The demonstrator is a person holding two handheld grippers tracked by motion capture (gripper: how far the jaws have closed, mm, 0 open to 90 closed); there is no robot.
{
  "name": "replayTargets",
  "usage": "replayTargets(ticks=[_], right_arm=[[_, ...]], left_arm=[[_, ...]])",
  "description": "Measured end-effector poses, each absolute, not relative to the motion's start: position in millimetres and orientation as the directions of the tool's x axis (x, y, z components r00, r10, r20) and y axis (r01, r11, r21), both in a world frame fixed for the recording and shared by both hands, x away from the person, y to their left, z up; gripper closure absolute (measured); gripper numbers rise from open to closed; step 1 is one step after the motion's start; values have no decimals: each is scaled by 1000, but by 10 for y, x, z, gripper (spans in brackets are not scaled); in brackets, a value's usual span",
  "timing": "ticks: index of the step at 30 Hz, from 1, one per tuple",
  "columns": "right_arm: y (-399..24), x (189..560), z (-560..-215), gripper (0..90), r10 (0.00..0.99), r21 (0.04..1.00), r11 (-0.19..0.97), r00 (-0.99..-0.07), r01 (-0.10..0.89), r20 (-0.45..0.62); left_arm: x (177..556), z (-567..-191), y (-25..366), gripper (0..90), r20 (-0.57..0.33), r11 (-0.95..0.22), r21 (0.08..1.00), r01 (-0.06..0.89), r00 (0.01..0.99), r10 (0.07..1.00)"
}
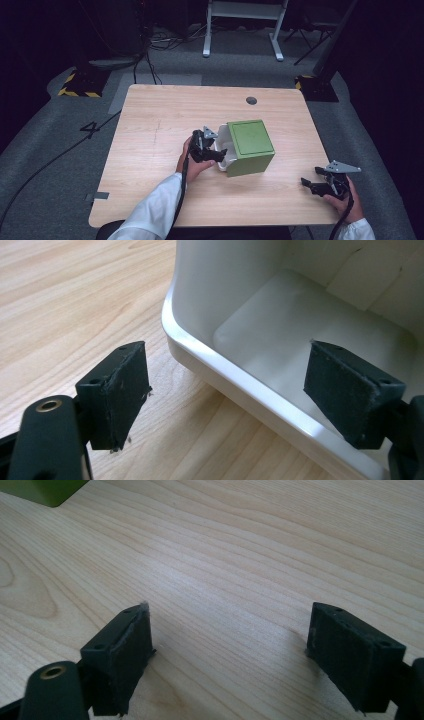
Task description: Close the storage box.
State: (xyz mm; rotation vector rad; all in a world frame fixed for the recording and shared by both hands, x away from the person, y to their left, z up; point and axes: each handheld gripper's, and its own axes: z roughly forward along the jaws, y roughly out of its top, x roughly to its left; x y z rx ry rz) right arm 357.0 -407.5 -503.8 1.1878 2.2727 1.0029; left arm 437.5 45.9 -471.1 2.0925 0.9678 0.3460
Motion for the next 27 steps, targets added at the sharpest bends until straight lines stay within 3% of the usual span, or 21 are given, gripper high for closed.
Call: replayTargets(ticks=[27], right_arm=[[-4077,3574,-5038,179,823,742,386,-569,548,-8]], left_arm=[[4245,-4433,852,173,54,-511,746,427,727,685]])
